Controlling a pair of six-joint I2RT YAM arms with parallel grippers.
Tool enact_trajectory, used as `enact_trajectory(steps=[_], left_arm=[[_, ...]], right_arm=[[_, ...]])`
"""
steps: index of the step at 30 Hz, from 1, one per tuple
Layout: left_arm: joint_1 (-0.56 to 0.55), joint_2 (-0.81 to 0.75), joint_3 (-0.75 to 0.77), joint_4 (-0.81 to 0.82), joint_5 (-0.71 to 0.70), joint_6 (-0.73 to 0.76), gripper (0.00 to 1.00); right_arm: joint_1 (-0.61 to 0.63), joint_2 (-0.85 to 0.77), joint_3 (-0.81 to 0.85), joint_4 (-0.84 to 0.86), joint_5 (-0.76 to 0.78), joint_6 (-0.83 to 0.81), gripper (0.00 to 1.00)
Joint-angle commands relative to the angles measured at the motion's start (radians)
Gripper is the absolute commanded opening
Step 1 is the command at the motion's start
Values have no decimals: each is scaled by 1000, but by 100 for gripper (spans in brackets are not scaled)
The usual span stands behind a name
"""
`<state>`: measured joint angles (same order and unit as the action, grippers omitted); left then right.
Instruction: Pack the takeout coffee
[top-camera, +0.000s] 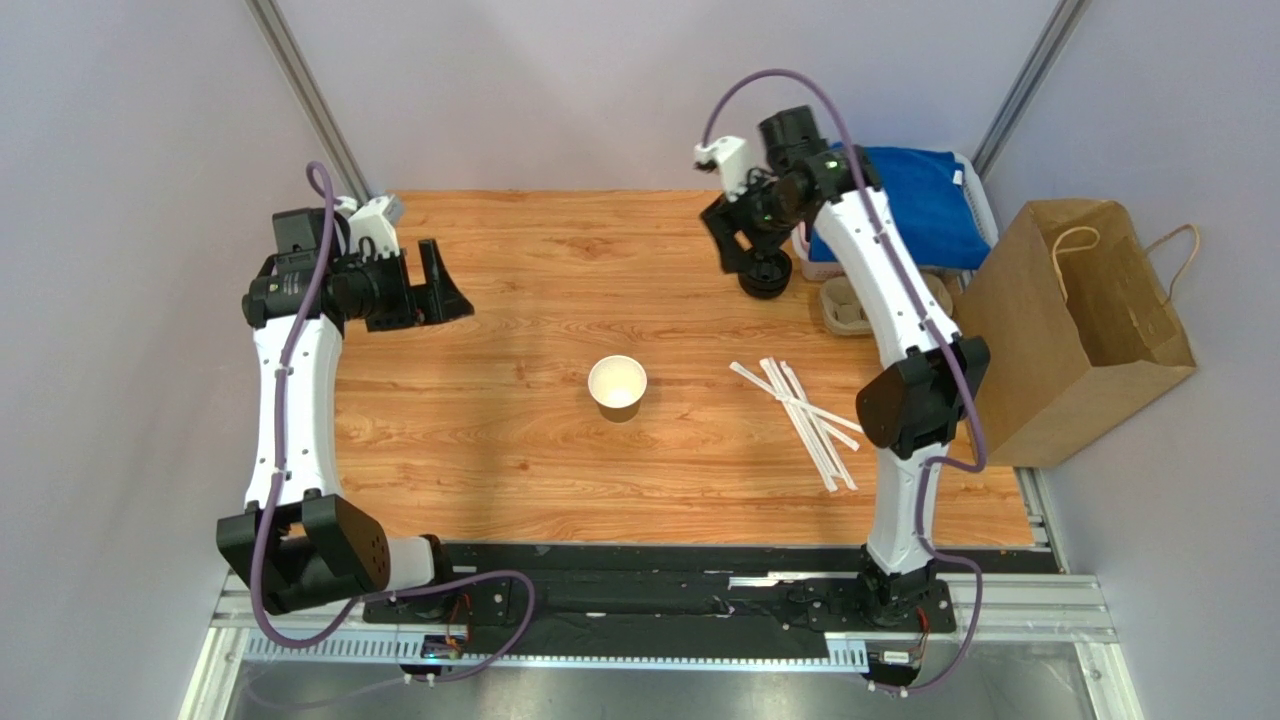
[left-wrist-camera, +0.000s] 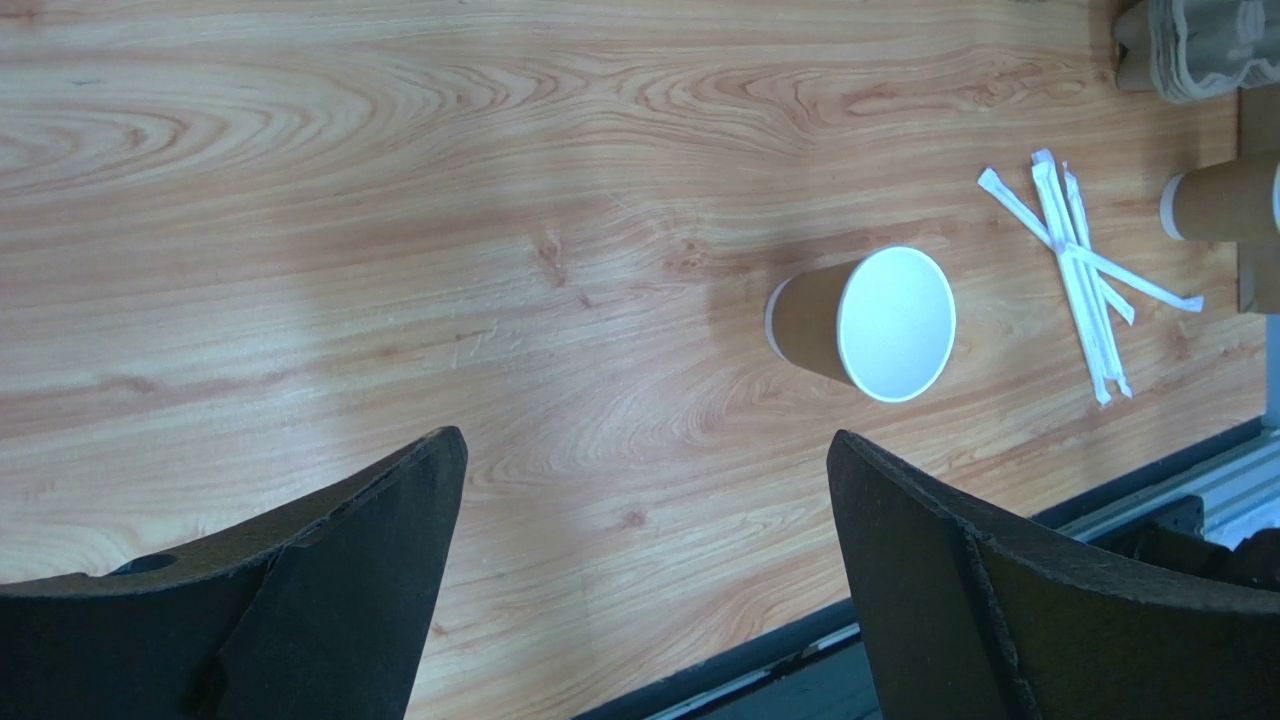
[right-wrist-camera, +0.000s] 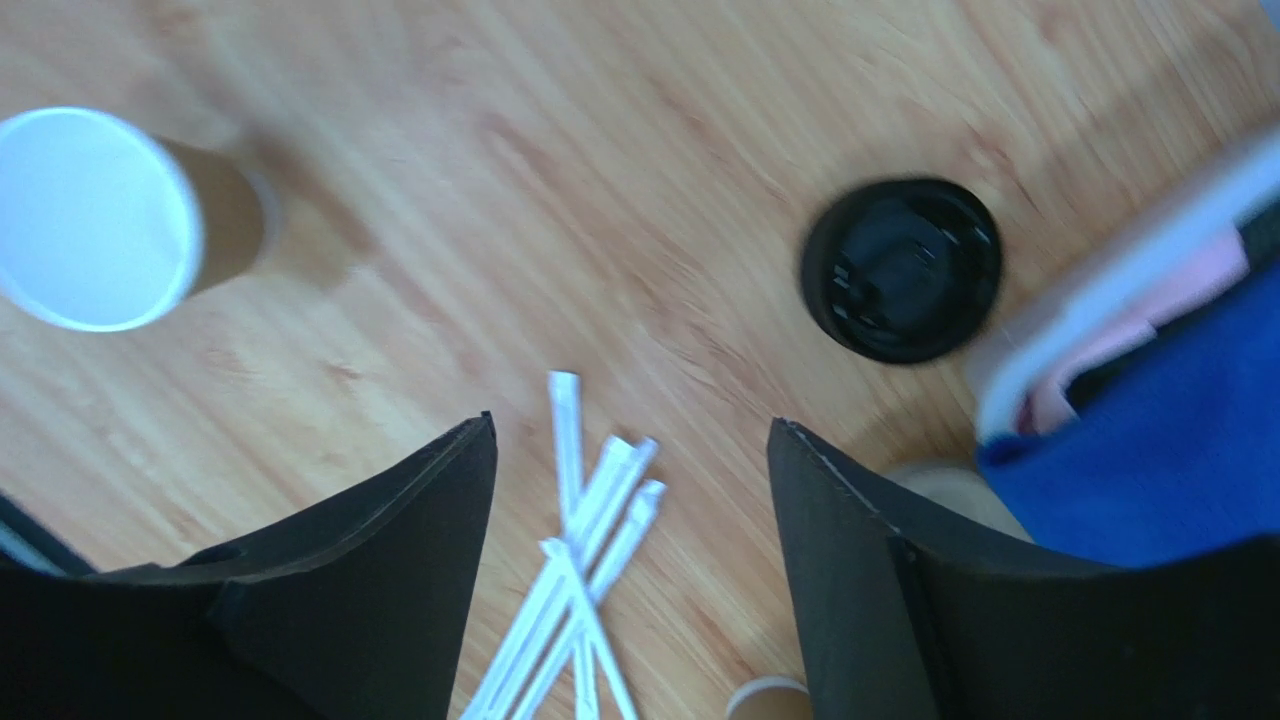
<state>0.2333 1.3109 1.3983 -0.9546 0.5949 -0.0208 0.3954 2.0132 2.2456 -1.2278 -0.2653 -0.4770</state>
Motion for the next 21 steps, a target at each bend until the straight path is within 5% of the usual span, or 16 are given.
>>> enact_trajectory(steps=[1, 21], left_arm=[[-29, 30, 39, 51, 37, 13, 99], [-138, 165, 122, 83, 3, 10, 99]], right_arm=[[-105, 94, 87, -33, -26, -54, 66], [-158, 337, 140, 148, 43, -138, 59]])
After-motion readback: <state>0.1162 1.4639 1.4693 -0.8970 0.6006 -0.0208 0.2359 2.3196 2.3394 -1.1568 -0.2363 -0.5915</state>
